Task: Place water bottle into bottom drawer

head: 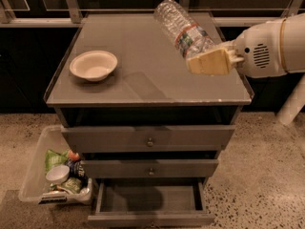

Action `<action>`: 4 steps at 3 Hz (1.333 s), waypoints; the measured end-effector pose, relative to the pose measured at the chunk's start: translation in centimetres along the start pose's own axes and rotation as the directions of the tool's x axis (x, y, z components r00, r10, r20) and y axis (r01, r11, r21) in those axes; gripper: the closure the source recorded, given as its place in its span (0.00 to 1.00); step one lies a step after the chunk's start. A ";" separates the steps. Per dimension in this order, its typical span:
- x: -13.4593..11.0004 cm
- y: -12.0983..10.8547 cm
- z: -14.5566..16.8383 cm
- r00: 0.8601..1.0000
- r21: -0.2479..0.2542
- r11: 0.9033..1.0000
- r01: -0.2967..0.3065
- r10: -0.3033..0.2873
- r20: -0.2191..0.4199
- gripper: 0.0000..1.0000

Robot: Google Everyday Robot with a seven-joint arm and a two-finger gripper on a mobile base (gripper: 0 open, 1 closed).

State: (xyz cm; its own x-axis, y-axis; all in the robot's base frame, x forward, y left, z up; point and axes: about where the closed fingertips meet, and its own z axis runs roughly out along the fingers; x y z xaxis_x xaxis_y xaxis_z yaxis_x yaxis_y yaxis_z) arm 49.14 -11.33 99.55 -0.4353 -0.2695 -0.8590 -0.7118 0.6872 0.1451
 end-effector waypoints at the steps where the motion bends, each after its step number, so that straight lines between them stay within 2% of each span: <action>1: 2.0 1.9 0.8 1.000 -0.085 0.996 -0.008 0.006 -0.028 1.00; 2: 6.4 5.2 1.5 0.999 -0.210 0.977 -0.035 0.028 -0.039 1.00; 3: 12.1 7.8 1.0 0.996 -0.262 0.961 -0.090 0.090 -0.014 1.00; 4: 17.9 8.6 1.4 0.975 -0.282 0.935 -0.214 0.223 -0.001 1.00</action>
Offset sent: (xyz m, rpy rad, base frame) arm -0.1328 0.0202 -0.1235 0.2009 0.1874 0.2738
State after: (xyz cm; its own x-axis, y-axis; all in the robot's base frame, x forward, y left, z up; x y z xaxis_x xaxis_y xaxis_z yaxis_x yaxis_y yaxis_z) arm 36.02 -9.27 84.71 -0.5834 -0.1099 -0.8048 -0.7279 0.5103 0.4580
